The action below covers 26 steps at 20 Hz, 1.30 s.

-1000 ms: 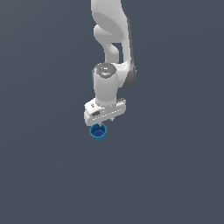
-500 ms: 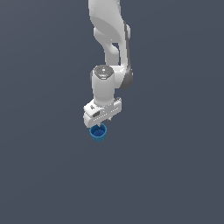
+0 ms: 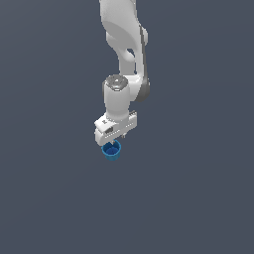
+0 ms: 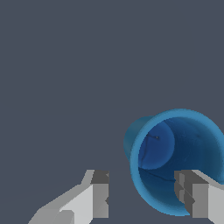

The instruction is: Pick up the object and move it to a goal position.

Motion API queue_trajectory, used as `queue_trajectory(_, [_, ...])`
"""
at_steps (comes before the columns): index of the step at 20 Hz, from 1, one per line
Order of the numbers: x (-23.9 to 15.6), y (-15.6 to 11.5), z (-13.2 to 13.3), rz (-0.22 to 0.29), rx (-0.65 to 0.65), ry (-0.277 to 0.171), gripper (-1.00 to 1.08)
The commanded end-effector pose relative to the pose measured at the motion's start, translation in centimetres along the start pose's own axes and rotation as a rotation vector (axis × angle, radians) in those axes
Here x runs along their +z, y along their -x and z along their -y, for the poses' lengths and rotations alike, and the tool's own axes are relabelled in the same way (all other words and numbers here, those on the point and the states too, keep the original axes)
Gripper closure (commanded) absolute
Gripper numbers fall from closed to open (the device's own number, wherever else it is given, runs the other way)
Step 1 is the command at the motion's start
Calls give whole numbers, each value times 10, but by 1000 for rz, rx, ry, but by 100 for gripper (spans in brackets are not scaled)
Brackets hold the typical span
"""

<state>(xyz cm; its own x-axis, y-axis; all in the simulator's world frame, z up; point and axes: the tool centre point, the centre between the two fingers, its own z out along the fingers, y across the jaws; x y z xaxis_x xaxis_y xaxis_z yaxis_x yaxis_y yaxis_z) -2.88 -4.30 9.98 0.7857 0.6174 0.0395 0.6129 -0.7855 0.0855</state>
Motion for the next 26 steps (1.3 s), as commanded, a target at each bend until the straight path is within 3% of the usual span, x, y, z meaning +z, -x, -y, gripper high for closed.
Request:
queue_trajectory(1, [5, 0, 0, 0, -1, 0, -20])
queue_trajectory(10, [28, 1, 1, 0, -5, 0, -20])
queue_trajectory(11, [28, 1, 1, 0, -5, 0, 108])
queue_trajectory(26, [20, -4, 2, -1, -4, 1, 108])
